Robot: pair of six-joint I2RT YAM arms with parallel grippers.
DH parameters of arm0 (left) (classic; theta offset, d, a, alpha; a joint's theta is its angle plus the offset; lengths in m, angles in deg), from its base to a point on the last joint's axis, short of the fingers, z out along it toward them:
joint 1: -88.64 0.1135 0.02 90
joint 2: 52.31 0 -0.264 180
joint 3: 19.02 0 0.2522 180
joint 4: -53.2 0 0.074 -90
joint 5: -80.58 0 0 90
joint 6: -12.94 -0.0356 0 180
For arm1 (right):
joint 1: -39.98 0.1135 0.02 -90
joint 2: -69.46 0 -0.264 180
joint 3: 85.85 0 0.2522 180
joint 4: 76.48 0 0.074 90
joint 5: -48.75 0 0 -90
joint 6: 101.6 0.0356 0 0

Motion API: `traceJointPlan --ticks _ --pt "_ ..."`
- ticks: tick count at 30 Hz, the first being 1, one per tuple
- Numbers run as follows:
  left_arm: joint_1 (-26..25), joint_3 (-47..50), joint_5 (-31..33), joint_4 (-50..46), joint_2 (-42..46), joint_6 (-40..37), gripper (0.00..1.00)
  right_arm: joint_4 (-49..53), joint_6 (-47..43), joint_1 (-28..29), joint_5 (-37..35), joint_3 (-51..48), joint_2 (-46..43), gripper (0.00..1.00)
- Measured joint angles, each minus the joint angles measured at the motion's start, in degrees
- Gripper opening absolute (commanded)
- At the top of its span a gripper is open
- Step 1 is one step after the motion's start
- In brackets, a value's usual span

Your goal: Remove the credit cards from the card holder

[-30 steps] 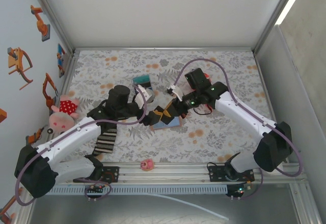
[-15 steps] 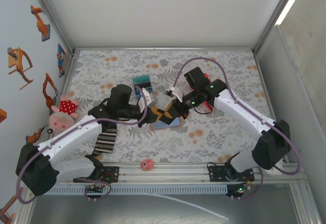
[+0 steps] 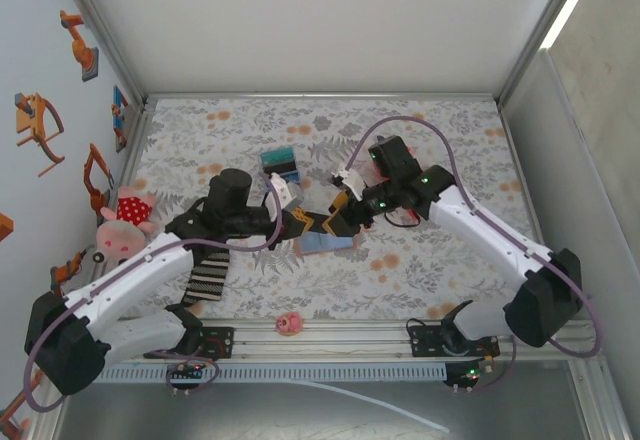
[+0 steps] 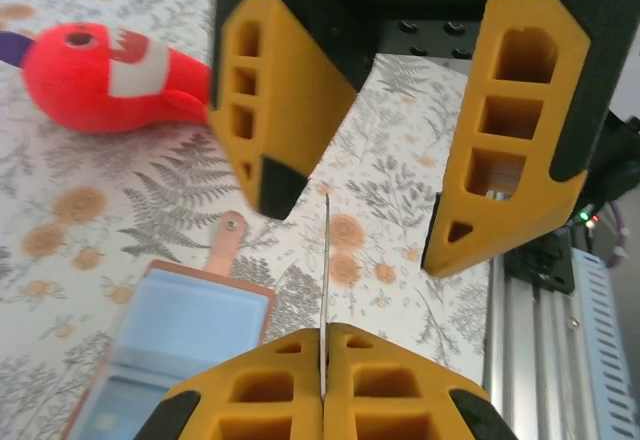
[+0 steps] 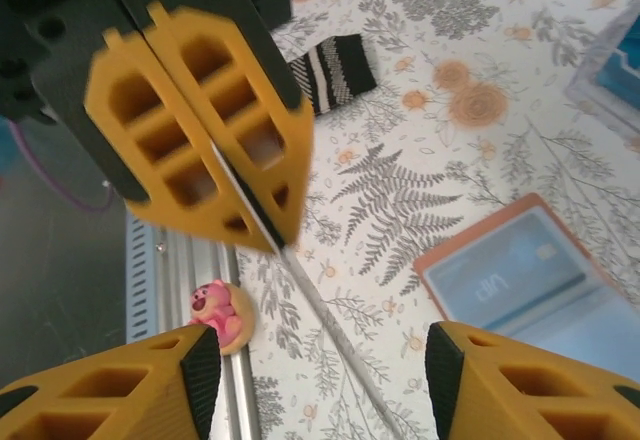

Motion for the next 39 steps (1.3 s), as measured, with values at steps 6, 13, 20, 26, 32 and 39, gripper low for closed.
traceJointPlan --ticks 6,13,20,26,32,39 --pt "0.00 7.04 8.07 9.18 8.66 6.29 0.00 -12.44 10.34 -0.94 -5.68 -9.03 -10.62 0.65" --pt "0.09 13.97 14.78 21.29 13.09 16.46 0.00 -36.35 27.65 -0.98 -6.36 -19.78 -12.66 0.66" --pt "0.26 15.47 15.61 29.22 13.84 24.74 0.00 -57.42 42.60 -0.98 -2.12 -22.16 -5.16 0.63" --pt "0.26 16.44 15.61 33.83 14.19 28.61 0.00 -66.60 47.91 -0.98 1.92 -22.01 -1.70 0.57" --pt "0.26 17.00 15.61 35.80 14.08 30.38 0.00 -70.93 50.12 -0.92 5.42 -21.70 -1.07 0.46" --pt "0.26 17.00 15.41 37.27 13.70 31.71 0.00 -72.43 50.53 -0.70 6.97 -21.07 -1.09 0.26"
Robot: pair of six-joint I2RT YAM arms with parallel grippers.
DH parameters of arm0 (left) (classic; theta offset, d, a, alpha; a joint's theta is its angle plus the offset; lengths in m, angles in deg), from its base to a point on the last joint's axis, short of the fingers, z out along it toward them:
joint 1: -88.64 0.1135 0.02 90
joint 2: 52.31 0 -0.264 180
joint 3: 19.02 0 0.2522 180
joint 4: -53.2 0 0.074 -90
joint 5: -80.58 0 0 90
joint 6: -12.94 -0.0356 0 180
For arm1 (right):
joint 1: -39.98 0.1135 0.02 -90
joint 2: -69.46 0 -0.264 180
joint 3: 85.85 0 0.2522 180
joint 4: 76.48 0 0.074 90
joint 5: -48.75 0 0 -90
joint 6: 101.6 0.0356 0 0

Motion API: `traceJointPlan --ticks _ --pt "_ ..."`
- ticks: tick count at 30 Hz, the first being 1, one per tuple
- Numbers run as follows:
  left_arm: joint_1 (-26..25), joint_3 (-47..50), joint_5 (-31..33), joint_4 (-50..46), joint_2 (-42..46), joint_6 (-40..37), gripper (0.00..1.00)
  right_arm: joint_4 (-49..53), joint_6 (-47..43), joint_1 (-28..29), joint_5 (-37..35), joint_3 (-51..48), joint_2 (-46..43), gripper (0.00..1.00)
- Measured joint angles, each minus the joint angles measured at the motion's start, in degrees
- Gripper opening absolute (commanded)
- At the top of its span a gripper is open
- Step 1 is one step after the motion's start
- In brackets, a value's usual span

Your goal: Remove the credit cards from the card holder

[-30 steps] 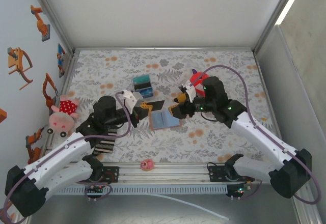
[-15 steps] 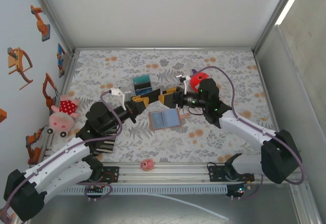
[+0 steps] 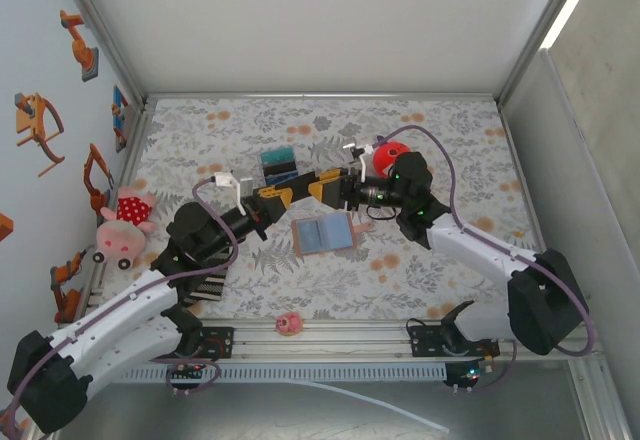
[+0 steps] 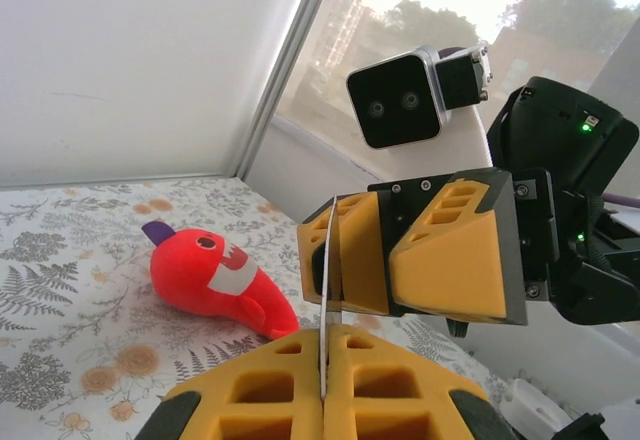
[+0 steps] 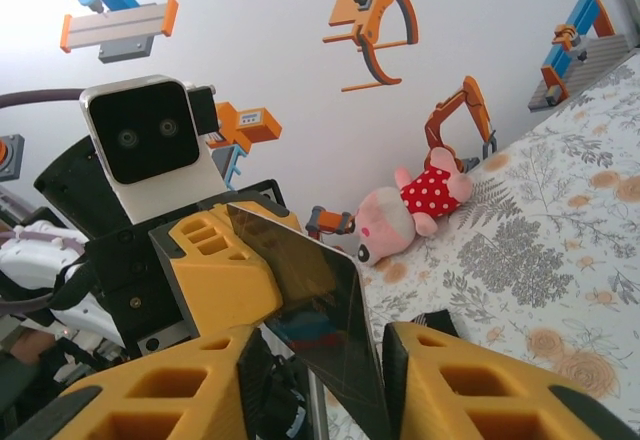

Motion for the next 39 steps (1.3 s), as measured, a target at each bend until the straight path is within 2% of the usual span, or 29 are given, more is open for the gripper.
traceJointPlan --ticks 3,5,11,13,16,19,27,32,39 --pt "0.00 0.00 -0.35 0.83 -0.02 0.35 0.00 -0.26 0.02 -0.02 0.42 0.07 0.02 0.14" --pt "0.07 0.00 -0.48 1.14 -0.07 0.59 0.03 -0.44 0.09 -0.13 0.59 0.09 0.02 0.00" --pt "0.37 -0.66 -0.22 -1.60 -0.35 0.15 0.47 -0.42 -0.74 0.28 2.49 0.72 -0.09 0.00" --pt "0.35 -2.21 -0.20 -5.77 0.04 -1.81 0.54 1.36 -1.84 0.50 2.82 0.94 -0.39 0.00" --pt "0.33 -6.38 0.87 -14.10 1.84 -6.38 0.59 7.56 -5.51 0.52 2.64 1.95 -1.36 0.00" --pt "0.33 -12.31 2.51 -22.64 3.45 -11.52 0.67 14.36 -9.60 0.55 2.14 3.30 -3.21 0.00" --pt "0.33 -28.15 2.45 -42.77 -2.99 -21.51 0.67 26.05 -17.53 0.57 3.19 5.97 -7.58 0.00" --pt "0.59 -31.91 -3.58 -49.68 -10.08 -22.75 0.66 32.17 -21.59 1.20 5.14 7.52 -7.74 0.00" --pt "0.81 -33.62 -11.52 -53.86 -13.22 -23.91 0.52 37.57 -25.53 1.31 6.69 8.48 -7.72 0.00"
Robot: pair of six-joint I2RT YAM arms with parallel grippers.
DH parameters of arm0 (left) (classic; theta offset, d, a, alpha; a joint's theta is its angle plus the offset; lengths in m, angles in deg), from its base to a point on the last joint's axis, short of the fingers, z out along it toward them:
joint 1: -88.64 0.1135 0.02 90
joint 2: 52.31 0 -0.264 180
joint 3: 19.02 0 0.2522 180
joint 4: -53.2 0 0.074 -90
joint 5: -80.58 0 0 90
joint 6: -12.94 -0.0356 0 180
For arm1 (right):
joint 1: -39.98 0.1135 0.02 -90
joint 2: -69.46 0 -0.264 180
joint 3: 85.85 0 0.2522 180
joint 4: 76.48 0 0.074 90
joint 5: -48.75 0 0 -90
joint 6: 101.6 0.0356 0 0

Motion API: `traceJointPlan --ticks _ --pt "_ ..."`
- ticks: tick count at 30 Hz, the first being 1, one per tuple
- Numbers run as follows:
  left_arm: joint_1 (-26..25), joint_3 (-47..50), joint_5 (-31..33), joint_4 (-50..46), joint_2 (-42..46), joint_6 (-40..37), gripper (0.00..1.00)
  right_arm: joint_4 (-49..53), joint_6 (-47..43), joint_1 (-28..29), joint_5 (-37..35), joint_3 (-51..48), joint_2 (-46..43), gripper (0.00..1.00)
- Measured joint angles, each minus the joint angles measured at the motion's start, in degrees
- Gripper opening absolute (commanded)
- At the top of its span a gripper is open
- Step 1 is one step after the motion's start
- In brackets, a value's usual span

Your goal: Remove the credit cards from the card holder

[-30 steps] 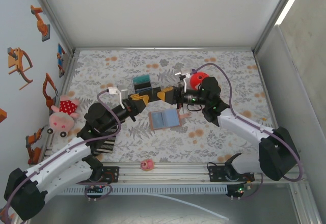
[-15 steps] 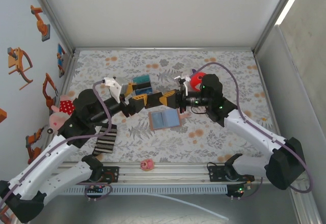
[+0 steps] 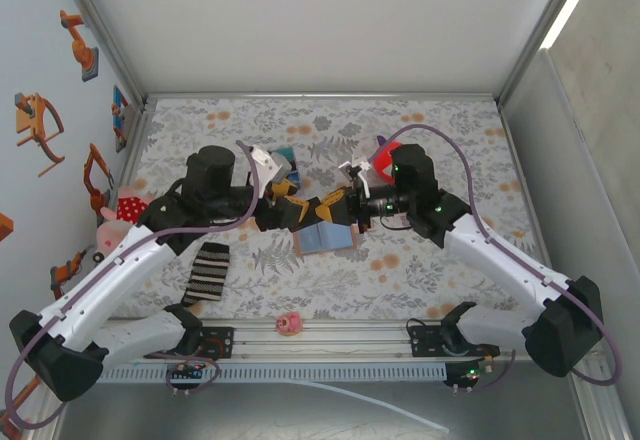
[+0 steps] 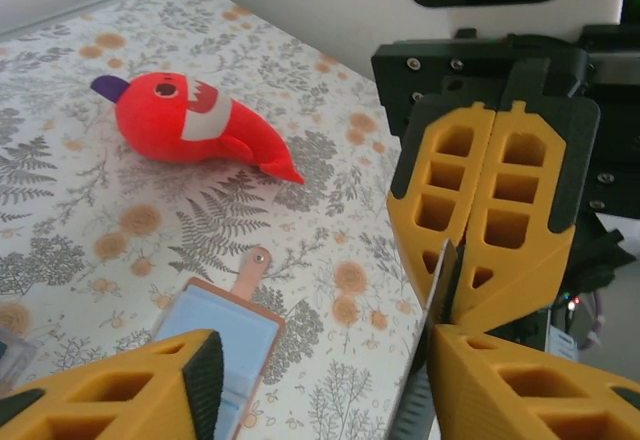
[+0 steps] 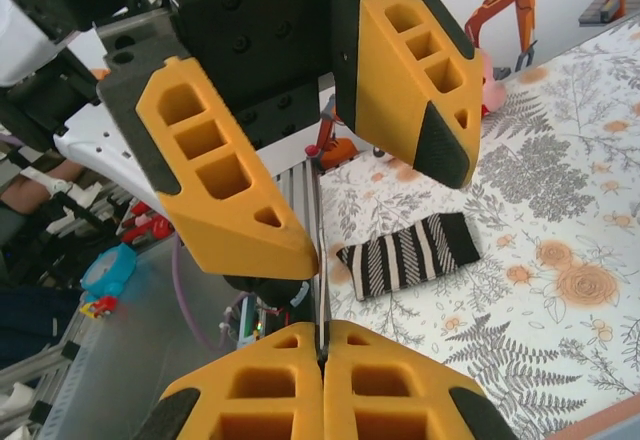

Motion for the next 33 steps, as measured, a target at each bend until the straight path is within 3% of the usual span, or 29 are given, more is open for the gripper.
traceJointPlan --ticks 6,12,18,21,28,33 --pt "0.28 -0.09 -2.95 -2.27 -0.76 -1.38 0.42 1.36 -1.42 0.00 0.63 0.15 0.52 0.00" --pt "0.37 -0.09 -5.51 -3.67 -1.14 -2.84 0.12 1.97 -1.81 -0.02 0.35 0.26 0.98 0.00" --pt "0.37 -0.09 -6.32 -4.33 -1.14 -4.09 0.00 2.32 -2.23 -0.02 -0.57 0.26 1.49 0.00" --pt "0.31 -0.09 -4.76 -4.07 -1.14 -4.24 0.00 2.54 -2.45 0.02 -1.81 0.28 1.49 0.20" --pt "0.28 0.52 3.96 -2.95 0.35 -4.92 0.00 5.70 -4.50 0.02 -9.66 0.94 0.22 0.43" --pt "1.09 0.79 11.82 -2.27 1.38 -7.50 0.00 7.72 -4.74 0.04 -16.48 0.96 -2.99 0.52"
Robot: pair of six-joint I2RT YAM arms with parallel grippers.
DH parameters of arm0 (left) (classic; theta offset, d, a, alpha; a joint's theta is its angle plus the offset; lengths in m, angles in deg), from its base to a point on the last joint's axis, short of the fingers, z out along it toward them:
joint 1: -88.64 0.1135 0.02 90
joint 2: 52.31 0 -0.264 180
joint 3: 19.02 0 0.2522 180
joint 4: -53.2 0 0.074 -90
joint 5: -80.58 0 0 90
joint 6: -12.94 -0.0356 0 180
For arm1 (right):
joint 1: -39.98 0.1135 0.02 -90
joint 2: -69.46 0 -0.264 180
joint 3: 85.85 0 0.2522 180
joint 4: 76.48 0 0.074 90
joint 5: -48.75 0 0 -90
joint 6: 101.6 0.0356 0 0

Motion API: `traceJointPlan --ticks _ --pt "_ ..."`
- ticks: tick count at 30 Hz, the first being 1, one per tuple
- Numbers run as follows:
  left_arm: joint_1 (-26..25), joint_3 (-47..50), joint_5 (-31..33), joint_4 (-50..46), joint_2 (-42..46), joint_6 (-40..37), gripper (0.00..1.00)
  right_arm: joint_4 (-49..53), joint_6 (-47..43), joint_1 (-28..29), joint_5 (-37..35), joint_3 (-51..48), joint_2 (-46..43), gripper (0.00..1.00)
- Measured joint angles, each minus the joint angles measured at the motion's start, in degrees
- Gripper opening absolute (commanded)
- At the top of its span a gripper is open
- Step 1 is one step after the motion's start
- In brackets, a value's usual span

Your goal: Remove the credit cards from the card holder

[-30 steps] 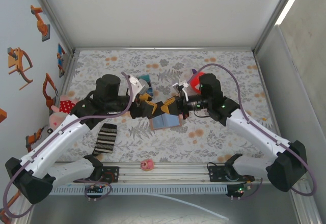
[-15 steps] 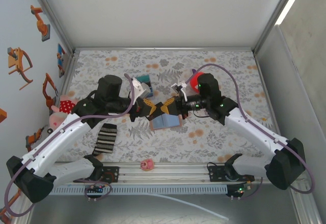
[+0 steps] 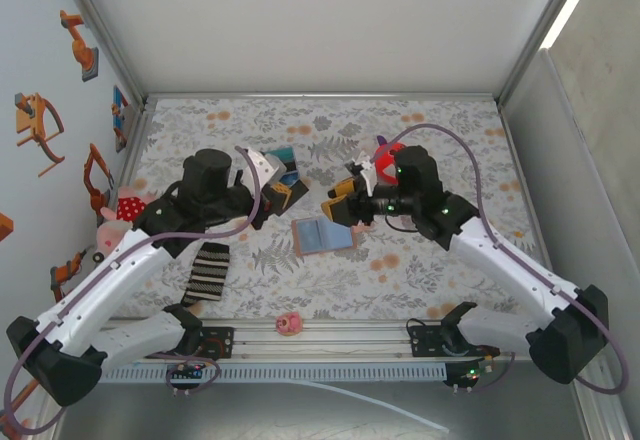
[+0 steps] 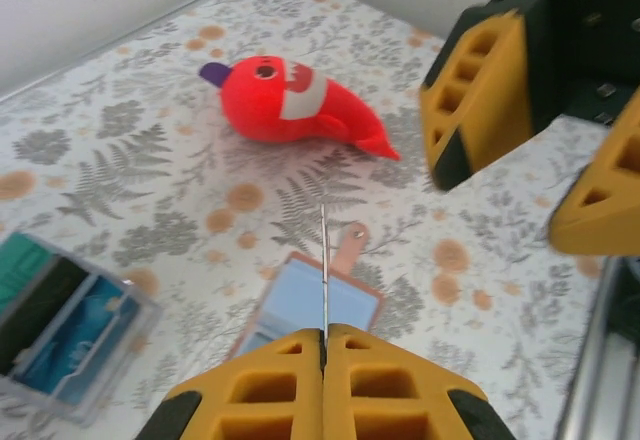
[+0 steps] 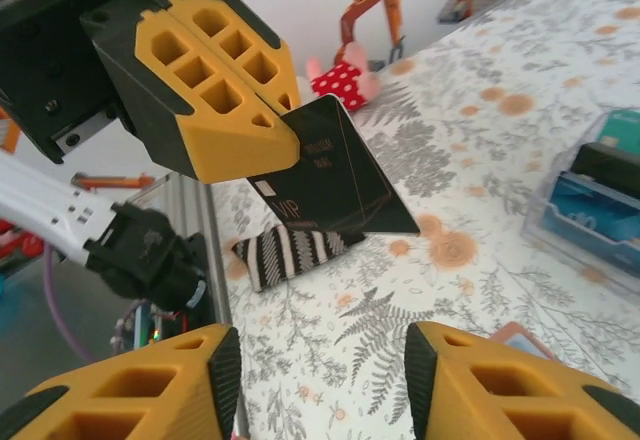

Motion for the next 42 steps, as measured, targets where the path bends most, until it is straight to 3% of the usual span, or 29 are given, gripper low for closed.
traceJointPlan --ticks 4,8,13,19,32,42 --pt "3.32 -2.36 2.10 -1.42 -3.54 -3.87 0.00 0.81 0.22 0.00 -6.58 0.00 -2.60 0.60" --pt "10.12 -3.32 0.94 -0.70 -7.80 -7.61 0.00 1.55 0.42 0.00 -12.70 -0.11 -4.35 0.65" --pt "15.74 -5.49 -3.34 -0.15 -14.62 -14.84 0.00 2.08 1.49 0.00 -19.93 -1.05 -6.60 0.78" --pt "20.33 -12.76 -10.84 -1.38 -24.96 -24.24 0.00 3.37 2.89 0.00 -28.74 -2.14 -9.16 0.85" --pt "22.27 -23.82 -14.29 -5.20 -43.10 -38.36 0.00 6.23 5.35 0.00 -39.82 -2.38 -9.44 0.87" --pt "22.53 -29.33 -14.75 -8.17 -50.82 -45.33 0.02 6.23 6.49 0.00 -43.52 -2.38 -8.83 0.88"
